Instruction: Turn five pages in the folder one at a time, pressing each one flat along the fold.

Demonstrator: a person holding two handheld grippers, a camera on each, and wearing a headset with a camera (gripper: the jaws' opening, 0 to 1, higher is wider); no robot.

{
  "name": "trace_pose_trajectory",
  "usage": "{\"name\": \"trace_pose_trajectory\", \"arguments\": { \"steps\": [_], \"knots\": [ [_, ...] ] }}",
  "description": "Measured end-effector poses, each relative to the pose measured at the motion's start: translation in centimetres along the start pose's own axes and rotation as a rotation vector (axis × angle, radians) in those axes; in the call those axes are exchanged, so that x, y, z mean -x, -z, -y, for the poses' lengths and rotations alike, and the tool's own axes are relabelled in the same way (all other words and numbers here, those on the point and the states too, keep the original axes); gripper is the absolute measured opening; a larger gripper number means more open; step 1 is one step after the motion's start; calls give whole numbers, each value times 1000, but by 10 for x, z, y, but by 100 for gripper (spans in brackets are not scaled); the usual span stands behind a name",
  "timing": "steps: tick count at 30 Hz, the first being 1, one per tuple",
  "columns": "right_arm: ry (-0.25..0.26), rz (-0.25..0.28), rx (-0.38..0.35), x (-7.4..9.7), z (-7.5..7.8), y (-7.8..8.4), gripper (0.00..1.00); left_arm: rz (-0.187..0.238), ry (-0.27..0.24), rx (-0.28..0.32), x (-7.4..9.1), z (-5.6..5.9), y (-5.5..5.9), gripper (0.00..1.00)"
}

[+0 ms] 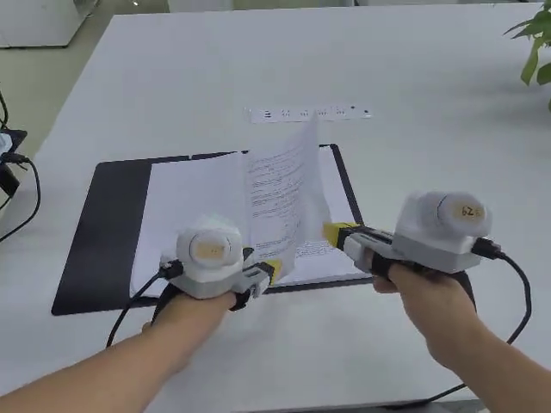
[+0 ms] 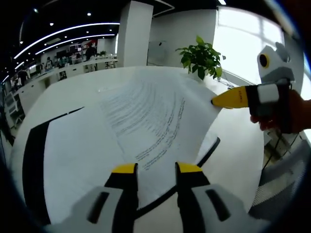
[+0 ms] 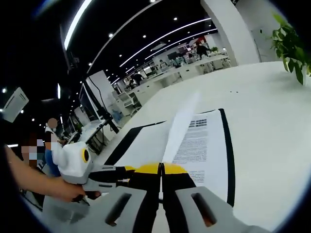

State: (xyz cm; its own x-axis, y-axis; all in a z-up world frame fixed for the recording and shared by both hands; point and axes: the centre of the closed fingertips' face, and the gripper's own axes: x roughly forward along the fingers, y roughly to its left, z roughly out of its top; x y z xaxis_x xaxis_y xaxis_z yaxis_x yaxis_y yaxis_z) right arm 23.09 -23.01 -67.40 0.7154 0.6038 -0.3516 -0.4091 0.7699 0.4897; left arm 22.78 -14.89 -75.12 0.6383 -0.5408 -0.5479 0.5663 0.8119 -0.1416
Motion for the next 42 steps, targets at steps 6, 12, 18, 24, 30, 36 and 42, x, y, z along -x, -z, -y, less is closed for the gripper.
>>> {"name": "trace_pose_trajectory", "arguments": {
  "steps": [6,12,18,24,30,36,42],
  "knots": [
    [-93,18,-60,-18,-46,-7,0,28,-45,17,46,-29,5,36],
    [-143,10,-91,-37,-80,-2,0,49,-82,25,84,-54,13,38],
    [-190,-28,-94,-58,-110,9,0,73,-112,42,113,-74,18,40],
    [-219,-85,-89,-83,-135,26,0,79,-134,69,133,-86,28,41],
    [-228,-153,-71,-105,-151,46,0,81,-143,93,144,-91,35,41],
    [-223,-219,-30,-126,-158,66,0,83,-155,114,154,-94,43,40],
    [-220,-286,4,-141,-165,85,0,80,-164,133,160,-97,50,39]
  ]
}}
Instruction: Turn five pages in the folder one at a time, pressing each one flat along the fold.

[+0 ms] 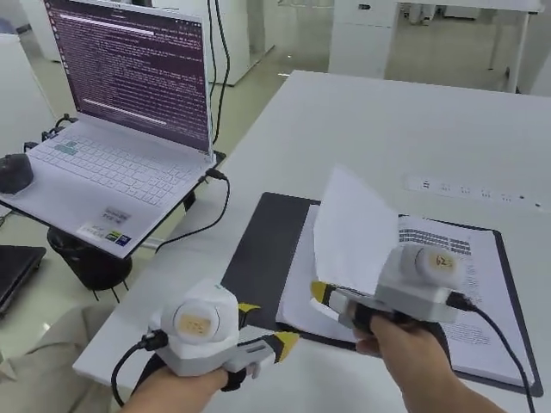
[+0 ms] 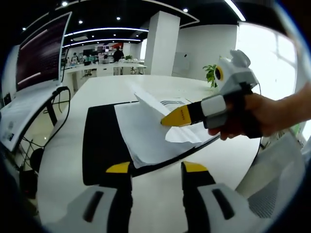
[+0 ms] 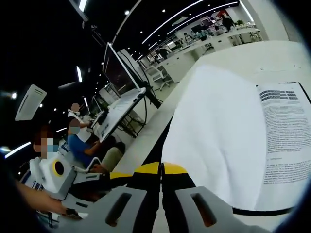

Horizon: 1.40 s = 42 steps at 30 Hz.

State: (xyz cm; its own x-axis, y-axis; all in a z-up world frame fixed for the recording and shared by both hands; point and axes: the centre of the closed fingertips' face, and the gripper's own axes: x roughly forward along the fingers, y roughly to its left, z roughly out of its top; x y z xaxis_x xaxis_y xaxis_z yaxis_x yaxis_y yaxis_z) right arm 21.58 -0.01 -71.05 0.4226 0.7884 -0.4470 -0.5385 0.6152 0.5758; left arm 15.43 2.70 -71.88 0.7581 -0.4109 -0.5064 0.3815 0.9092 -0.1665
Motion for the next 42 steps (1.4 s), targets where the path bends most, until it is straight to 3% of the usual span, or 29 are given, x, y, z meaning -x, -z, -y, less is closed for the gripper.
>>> {"name": "trace_pose_trajectory", "arguments": {
  "steps": [7,15,28,33,37,42],
  "knots": [
    [16,-74,30,-21,0,18,0,-5,-13,14,5,-2,9,37],
    [69,-197,57,-43,26,49,0,-34,-16,26,6,3,21,36],
    [61,-171,3,-52,26,52,0,-44,-16,17,3,-1,24,34],
    [62,-173,25,-56,30,54,0,-52,-14,-3,2,-2,23,34],
    [42,-151,19,-56,29,53,0,-56,-13,-15,1,-2,21,34],
    [-16,-111,-31,-54,20,46,11,-67,-10,-31,-3,-3,20,34]
  ]
}}
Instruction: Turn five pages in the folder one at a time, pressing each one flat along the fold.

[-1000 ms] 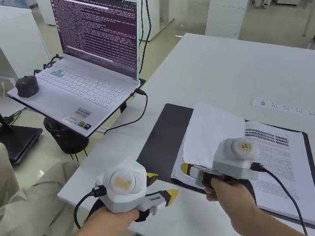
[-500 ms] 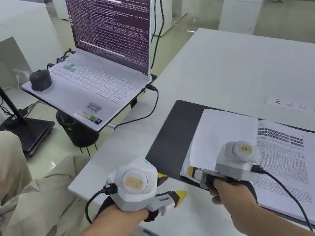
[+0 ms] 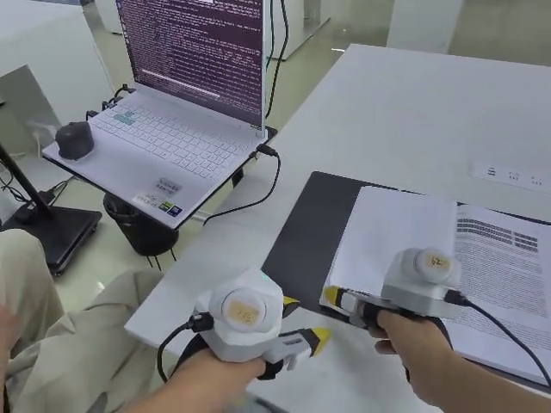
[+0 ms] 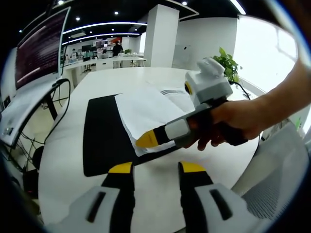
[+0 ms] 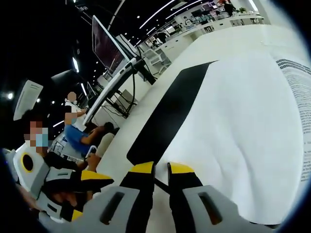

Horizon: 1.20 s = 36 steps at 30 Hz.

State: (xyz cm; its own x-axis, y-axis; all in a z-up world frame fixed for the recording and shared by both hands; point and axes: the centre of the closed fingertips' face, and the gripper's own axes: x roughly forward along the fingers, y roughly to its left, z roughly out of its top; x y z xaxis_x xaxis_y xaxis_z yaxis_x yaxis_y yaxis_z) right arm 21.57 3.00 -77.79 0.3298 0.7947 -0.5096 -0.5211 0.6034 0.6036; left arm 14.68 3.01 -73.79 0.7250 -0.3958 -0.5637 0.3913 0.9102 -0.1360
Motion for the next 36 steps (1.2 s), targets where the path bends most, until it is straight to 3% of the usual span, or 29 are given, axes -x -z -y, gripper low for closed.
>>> {"name": "trace_pose_trajectory", "arguments": {
  "steps": [3,8,12,19,23,28,30,31,36],
  "knots": [
    [-46,34,-44,5,-5,-7,18,-4,3,-16,-4,1,-3,34],
    [-85,104,-74,23,-6,-24,17,-7,21,-63,-17,5,-11,34],
    [-76,136,-111,38,9,-34,15,-10,35,-97,-35,6,-20,33],
    [-30,155,-138,63,42,-38,7,-24,38,-135,-69,7,-29,33],
    [-3,176,-156,75,62,-45,4,-49,5,-146,-84,1,-25,31],
    [23,183,-156,84,80,-53,2,-87,-40,-107,-93,-9,-11,32],
    [34,182,-165,85,89,-56,2,-146,-46,-112,-95,-10,4,34],
    [38,185,-162,86,92,-58,2,-89,-45,-126,-95,-8,-3,34],
    [64,196,-169,86,108,-71,0,-70,-47,-119,-92,-10,-3,34]
  ]
}}
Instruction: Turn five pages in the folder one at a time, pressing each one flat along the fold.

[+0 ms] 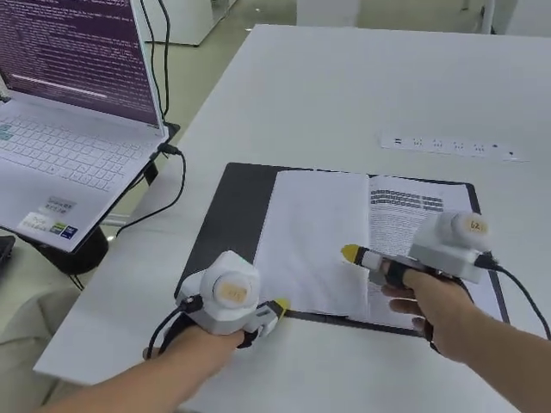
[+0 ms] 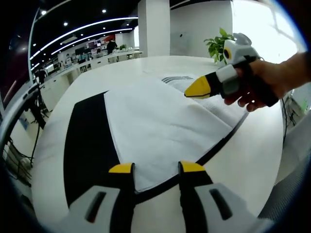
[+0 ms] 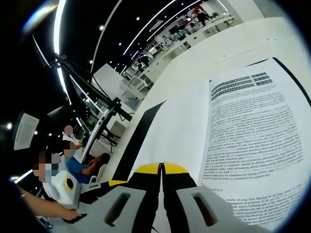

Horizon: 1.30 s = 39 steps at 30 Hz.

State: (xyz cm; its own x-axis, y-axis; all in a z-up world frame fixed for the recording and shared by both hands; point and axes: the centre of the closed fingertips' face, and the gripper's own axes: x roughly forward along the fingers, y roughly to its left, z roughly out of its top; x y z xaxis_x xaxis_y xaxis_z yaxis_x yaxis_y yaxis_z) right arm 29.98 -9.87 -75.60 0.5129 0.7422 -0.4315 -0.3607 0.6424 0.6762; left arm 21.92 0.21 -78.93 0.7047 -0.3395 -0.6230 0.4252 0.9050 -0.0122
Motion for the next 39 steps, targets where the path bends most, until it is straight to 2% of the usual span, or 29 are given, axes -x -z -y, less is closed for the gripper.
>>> {"name": "trace_pose_trajectory", "arguments": {
  "steps": [2,4,7,9,11,13,14,15,17,22,30,39],
  "knots": [
    [7,12,-16,-1,2,-6,0,0,0,-4,0,0,0,34],
    [11,19,-77,-4,5,-12,0,-1,-2,0,0,0,0,34],
    [12,27,-207,-9,11,-19,0,-3,-3,1,0,0,0,34],
    [33,41,-251,-11,17,-24,0,-3,-5,0,0,1,0,34],
    [45,28,-310,-14,24,-24,0,-3,-7,3,0,1,0,34],
    [53,23,-323,-15,29,-25,0,-2,-8,4,0,1,0,34],
    [56,23,-354,-16,30,-26,0,-2,-8,4,0,1,0,34],
    [29,28,-401,-18,26,-29,0,-1,-8,4,0,0,0,34],
    [39,26,-389,-20,27,-31,0,2,-9,3,0,0,0,34],
    [29,17,-446,-28,29,-39,0,6,-9,3,0,0,0,34],
    [36,17,-471,-39,36,-54,0,7,-9,2,-2,-1,1,34],
    [35,76,-564,-51,49,-72,0,14,-13,7,-2,-2,2,34]
  ]
}}
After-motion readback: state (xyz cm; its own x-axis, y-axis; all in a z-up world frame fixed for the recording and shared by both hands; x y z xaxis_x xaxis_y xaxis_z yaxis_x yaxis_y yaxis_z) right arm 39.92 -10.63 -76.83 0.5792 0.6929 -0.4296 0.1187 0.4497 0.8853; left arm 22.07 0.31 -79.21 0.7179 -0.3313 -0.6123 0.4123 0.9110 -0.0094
